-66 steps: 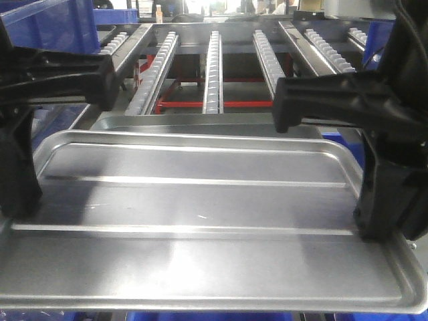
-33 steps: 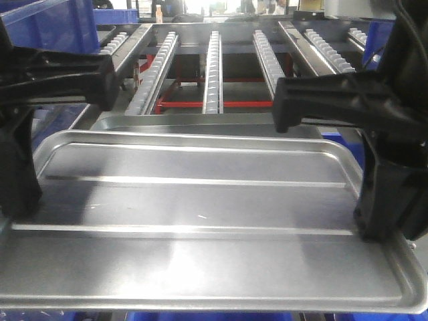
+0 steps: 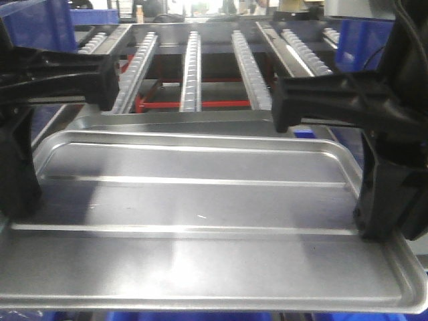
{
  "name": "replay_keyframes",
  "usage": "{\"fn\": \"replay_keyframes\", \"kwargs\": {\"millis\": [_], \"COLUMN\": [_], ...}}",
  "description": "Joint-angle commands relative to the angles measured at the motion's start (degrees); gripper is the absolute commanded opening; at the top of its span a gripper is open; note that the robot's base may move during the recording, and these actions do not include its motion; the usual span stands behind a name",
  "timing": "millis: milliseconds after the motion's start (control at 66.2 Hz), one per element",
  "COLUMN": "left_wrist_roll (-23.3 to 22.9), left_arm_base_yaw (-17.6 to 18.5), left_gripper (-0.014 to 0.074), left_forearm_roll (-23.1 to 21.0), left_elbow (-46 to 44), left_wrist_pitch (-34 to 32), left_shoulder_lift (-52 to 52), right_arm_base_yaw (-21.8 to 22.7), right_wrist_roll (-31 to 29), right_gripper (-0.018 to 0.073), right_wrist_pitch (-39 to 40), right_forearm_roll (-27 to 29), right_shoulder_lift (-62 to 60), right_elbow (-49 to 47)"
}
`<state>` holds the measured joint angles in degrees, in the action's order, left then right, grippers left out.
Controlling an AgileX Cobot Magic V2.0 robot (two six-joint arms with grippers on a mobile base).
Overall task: Grab silver tray and place in blue box
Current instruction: 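Hold the tray level in both grippers while the base drives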
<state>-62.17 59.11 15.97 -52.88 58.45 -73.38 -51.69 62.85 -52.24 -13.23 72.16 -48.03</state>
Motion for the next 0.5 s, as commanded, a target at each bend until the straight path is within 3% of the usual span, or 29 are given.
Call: {"fn": "replay_keyframes", "kwargs": {"millis": [0,484], "left_wrist_roll": [-0.58,-0.58], "left_arm_base_yaw": [0.61,0.61], "left_gripper": [0.0006,0.0005], "left_forearm_roll": [0.22,0.22], "left_elbow": [-1.48,-1.48], "left_wrist_pitch": [-1.56,-1.56], "left_shoulder_lift": [1.51,1.51], "right_arm_base_yaw": [-0.13,-0.13], "right_wrist_roll": [0.27,0.27], "right_gripper": [0.0056,0.0056], "right_wrist_pitch": [2.36,2.36], "right_forearm_roll": [-1.22,-1.22], "right_shoulder_lift": [-1.59,-1.59], "right_elbow": [-1.57,-1.57]}}
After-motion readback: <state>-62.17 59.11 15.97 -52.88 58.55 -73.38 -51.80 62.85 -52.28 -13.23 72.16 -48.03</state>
